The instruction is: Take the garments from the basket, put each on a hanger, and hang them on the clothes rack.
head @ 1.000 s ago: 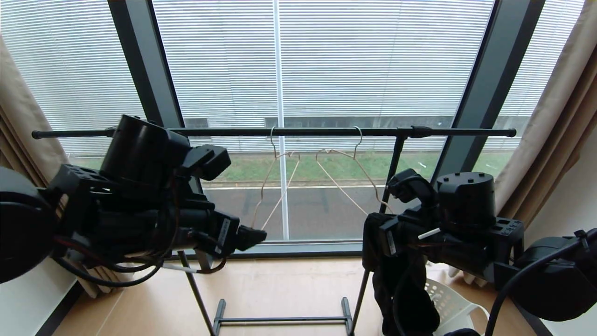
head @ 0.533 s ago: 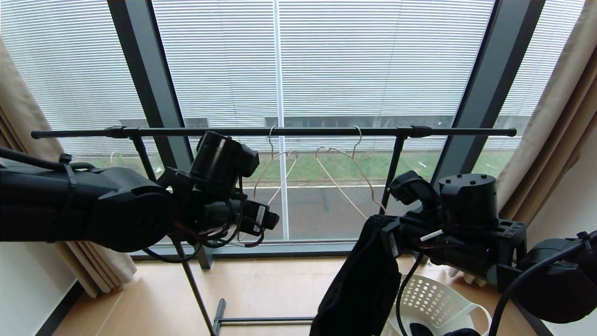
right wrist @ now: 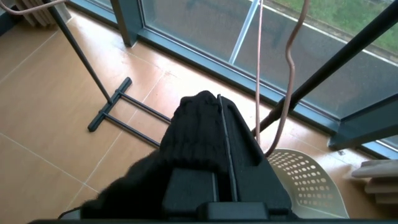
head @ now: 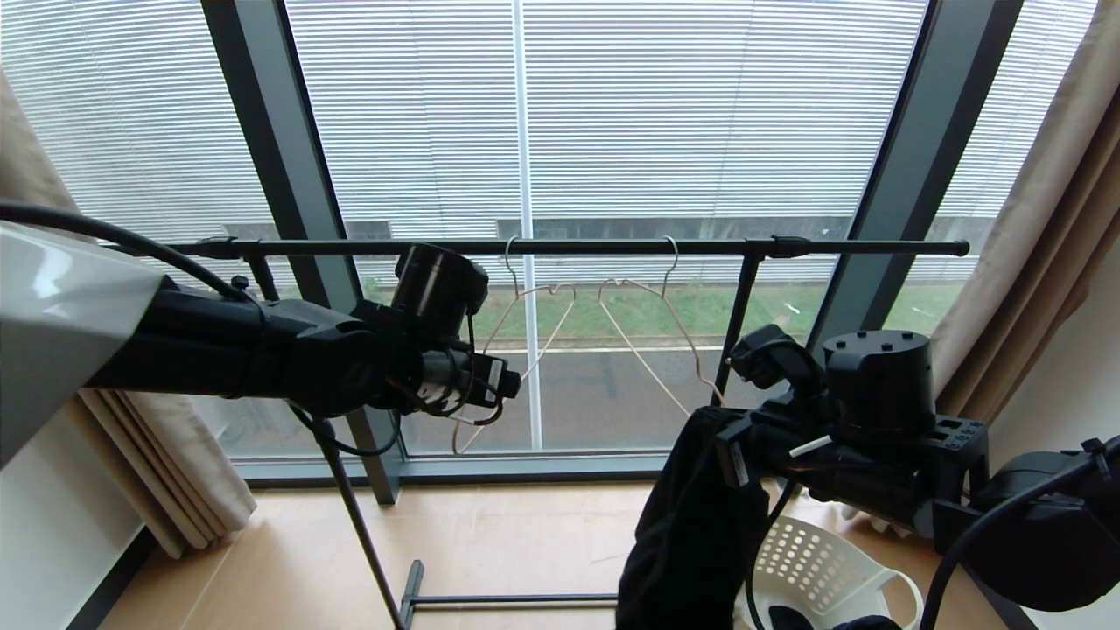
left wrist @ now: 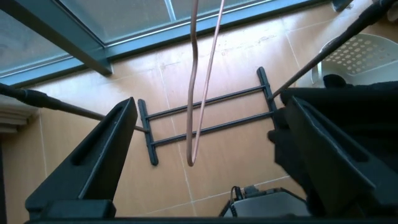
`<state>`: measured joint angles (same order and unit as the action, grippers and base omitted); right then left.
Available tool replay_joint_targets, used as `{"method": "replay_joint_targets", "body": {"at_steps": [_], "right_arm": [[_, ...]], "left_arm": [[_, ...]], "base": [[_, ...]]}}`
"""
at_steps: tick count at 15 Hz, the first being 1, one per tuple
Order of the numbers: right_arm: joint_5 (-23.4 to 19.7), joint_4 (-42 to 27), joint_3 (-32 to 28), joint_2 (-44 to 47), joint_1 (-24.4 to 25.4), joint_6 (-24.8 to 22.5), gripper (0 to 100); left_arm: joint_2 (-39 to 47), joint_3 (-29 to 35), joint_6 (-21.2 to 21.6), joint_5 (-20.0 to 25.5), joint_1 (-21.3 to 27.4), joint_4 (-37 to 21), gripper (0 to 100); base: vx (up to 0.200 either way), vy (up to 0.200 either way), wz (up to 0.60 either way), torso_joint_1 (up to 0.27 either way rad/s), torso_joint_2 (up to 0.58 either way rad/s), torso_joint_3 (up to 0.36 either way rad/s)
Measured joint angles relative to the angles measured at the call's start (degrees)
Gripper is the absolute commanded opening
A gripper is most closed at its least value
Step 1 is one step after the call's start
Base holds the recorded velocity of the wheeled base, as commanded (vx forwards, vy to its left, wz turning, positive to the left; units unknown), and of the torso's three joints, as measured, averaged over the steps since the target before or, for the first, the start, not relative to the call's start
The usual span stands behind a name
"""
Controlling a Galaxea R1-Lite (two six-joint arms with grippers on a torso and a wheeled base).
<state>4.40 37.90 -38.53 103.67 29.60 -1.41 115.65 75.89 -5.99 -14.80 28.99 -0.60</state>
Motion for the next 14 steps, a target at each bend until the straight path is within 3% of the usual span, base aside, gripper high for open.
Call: {"method": "replay_joint_targets", "body": {"at_steps": [9, 14], "right_arm": [[0.0, 0.06, 0.23, 1.04, 0.17, 0.02, 0], [0.05, 0.2, -0.11, 2.51, 0.3, 0.02, 0]], "left_arm": [[9.2, 7.61, 0.68, 0.11, -2.95, 2.32, 100], [10.34, 7.07, 0.44, 0.09, -1.46, 2.34, 100]], "base": [[0.0, 0.0, 0.0, 0.0, 0.0, 0.0], [0.0, 0.0, 0.0, 0.0, 0.0, 0.0]]}}
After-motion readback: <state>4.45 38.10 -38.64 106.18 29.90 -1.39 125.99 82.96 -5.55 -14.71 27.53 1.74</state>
